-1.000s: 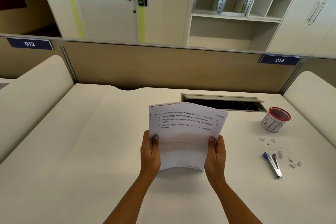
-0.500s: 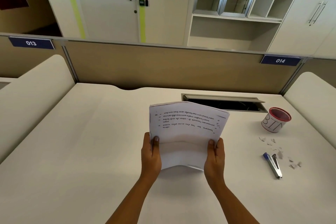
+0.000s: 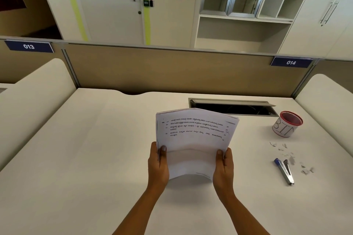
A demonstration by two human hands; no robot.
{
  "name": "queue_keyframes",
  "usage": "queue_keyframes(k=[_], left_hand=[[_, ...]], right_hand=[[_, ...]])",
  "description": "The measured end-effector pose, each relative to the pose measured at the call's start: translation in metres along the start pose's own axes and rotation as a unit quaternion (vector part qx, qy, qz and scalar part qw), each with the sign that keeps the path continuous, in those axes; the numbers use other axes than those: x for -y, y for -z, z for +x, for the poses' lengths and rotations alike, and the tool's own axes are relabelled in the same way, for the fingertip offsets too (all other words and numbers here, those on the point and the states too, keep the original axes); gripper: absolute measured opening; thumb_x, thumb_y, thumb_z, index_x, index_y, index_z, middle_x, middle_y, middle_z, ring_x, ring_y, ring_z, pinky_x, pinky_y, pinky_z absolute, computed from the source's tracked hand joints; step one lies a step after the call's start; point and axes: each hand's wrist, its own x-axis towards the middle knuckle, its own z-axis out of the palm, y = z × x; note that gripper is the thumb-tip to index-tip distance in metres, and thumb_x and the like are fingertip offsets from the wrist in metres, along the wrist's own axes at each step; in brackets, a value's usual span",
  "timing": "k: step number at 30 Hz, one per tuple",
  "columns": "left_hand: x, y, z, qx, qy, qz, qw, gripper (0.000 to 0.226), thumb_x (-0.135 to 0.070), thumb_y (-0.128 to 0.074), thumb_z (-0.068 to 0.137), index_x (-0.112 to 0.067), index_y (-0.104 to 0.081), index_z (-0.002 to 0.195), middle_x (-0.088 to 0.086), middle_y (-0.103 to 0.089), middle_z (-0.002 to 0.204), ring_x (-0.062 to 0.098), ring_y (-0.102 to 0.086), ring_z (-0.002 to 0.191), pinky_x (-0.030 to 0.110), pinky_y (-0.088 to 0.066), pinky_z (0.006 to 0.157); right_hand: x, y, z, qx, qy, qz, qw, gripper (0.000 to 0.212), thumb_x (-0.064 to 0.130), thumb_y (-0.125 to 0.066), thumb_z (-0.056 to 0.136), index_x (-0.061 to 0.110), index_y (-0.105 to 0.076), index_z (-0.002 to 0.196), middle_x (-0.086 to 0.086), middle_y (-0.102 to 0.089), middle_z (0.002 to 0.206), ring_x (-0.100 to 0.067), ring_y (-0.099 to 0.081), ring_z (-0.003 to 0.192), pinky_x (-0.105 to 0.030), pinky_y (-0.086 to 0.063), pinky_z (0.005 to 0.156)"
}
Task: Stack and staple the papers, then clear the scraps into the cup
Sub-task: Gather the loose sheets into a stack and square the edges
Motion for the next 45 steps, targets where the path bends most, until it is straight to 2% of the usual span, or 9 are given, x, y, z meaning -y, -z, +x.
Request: queue_keyframes(k=[10,15,20,22,26,32,38,41,45], left_hand=[[0.005,0.001,0.001,-0.006,-0.013,0.031,0.999,0.012,-0.021,-0.037,0.099,-0.024,-0.048,0.097,-0.002,-0.061,0.099,0.004,-0.059,0.078,0.021,-0.053,0.062],[0.001,0.001,0.009,0.009,-0.033,0.058,0.998,0.015,-0.030,-0.040,0.093,-0.023,-0.050,0.102,-0.004,-0.062,0.104,0.003,-0.061,0.084,0.018,-0.053,0.066],[-0.003,0.002,0.022,-0.005,-0.044,0.069,0.997,0.010,-0.016,-0.045,0.097,-0.012,-0.053,0.100,-0.005,-0.062,0.095,-0.002,-0.058,0.079,0.011,-0.047,0.065],[-0.002,0.005,0.028,-0.012,-0.039,0.073,0.997,0.014,-0.018,-0.047,0.097,-0.009,-0.055,0.091,-0.002,-0.060,0.081,0.001,-0.051,0.067,0.012,-0.043,0.060],[0.009,0.013,0.034,-0.031,-0.026,0.083,0.996,0.018,-0.023,-0.049,0.096,-0.010,-0.060,0.092,0.002,-0.062,0.081,0.002,-0.051,0.067,0.014,-0.044,0.063],[0.016,0.023,0.039,-0.061,0.005,0.080,0.995,0.017,-0.020,-0.051,0.097,-0.023,-0.059,0.082,0.003,-0.060,0.076,0.015,-0.050,0.068,0.030,-0.043,0.065],[0.013,0.017,0.036,-0.045,0.021,0.056,0.997,0.016,-0.019,-0.051,0.096,-0.027,-0.062,0.087,-0.001,-0.065,0.084,0.010,-0.055,0.074,0.022,-0.046,0.068],[0.012,0.016,0.035,-0.039,0.025,0.050,0.998,0.013,-0.019,-0.051,0.096,-0.021,-0.063,0.091,-0.002,-0.064,0.083,0.009,-0.054,0.072,0.020,-0.044,0.066],[0.011,0.017,0.036,-0.033,0.022,0.055,0.998,0.016,-0.018,-0.052,0.096,-0.025,-0.063,0.087,-0.003,-0.063,0.078,0.000,-0.051,0.065,0.014,-0.044,0.062]], right_hand=[[-0.005,0.003,-0.001,0.011,-0.004,-0.002,1.000,0.020,0.016,-0.034,0.102,0.007,-0.050,0.108,-0.006,-0.058,0.095,-0.002,-0.055,0.076,-0.017,-0.050,0.066],[-0.004,0.006,0.004,0.020,0.000,-0.010,1.000,0.019,0.015,-0.036,0.102,0.012,-0.055,0.104,-0.004,-0.062,0.094,-0.005,-0.056,0.079,-0.018,-0.050,0.069],[-0.002,0.010,0.015,0.034,-0.005,-0.038,0.999,0.019,0.013,-0.038,0.101,0.010,-0.056,0.100,-0.006,-0.063,0.093,-0.006,-0.056,0.077,-0.019,-0.049,0.068],[-0.004,0.014,0.021,0.046,-0.018,-0.060,0.997,0.019,0.015,-0.040,0.101,0.016,-0.059,0.097,-0.005,-0.065,0.092,-0.013,-0.057,0.079,-0.025,-0.049,0.070],[-0.008,0.022,0.028,0.036,-0.045,-0.066,0.996,0.028,0.007,-0.039,0.099,0.019,-0.063,0.092,-0.005,-0.070,0.088,-0.021,-0.064,0.069,-0.034,-0.053,0.066],[-0.007,0.030,0.031,0.047,-0.103,-0.014,0.993,0.022,0.012,-0.041,0.100,0.013,-0.063,0.102,-0.014,-0.073,0.091,-0.030,-0.072,0.079,-0.031,-0.057,0.068],[-0.008,0.023,0.028,0.106,-0.119,-0.034,0.987,0.019,0.036,-0.053,0.095,0.029,-0.065,0.107,0.002,-0.071,0.103,-0.021,-0.068,0.093,-0.037,-0.057,0.078],[-0.008,0.023,0.028,0.113,-0.112,-0.057,0.986,0.015,0.031,-0.056,0.093,0.029,-0.064,0.106,0.000,-0.071,0.102,-0.017,-0.067,0.093,-0.025,-0.052,0.070],[-0.009,0.024,0.029,0.114,-0.109,-0.071,0.985,0.013,0.023,-0.054,0.095,0.024,-0.064,0.103,-0.001,-0.073,0.097,-0.019,-0.069,0.089,-0.026,-0.052,0.069]])
